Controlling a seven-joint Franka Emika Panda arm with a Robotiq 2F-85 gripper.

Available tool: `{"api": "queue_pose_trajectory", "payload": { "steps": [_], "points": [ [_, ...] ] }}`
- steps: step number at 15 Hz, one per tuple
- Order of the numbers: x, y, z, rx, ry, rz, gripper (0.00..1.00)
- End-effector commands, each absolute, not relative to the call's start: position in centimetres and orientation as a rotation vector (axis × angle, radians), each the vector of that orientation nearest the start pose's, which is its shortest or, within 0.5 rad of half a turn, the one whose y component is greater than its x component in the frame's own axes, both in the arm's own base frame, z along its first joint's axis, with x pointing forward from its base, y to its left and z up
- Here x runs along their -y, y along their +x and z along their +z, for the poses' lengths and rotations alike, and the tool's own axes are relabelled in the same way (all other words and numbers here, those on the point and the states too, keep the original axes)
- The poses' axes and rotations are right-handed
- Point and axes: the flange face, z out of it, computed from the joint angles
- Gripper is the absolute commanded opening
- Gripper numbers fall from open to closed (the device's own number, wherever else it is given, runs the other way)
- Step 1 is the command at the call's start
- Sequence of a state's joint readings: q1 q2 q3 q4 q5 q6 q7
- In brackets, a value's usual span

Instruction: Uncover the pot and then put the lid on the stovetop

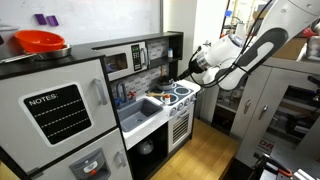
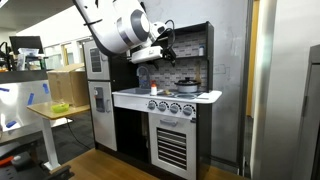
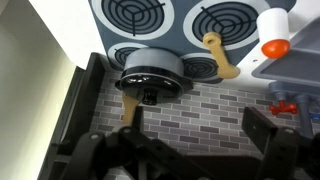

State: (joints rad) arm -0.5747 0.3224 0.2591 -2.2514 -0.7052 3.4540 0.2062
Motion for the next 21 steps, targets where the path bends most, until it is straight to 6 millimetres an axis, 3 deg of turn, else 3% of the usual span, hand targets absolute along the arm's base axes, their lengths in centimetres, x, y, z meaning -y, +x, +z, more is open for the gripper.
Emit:
{"api": "queue_pose_trajectory", "payload": {
  "steps": [1,3,7,10,14,21],
  "points": [
    [12.6,58.9,31.6,0.293,-2.858,-1.363,1.0],
    [13.2,60.2,30.9,0.269,-2.832,-1.354,1.0],
    [12.1,62.3,29.3,0.229,-2.8,-1.186,1.0],
    [13.6,64.3,31.5,0.194,-2.802,-1.092,1.0],
    [16.9,66.6,35.2,0.149,-2.833,-1.105,1.0],
    [16.8,69.7,35.1,0.192,-2.774,-1.057,1.0]
  ]
}}
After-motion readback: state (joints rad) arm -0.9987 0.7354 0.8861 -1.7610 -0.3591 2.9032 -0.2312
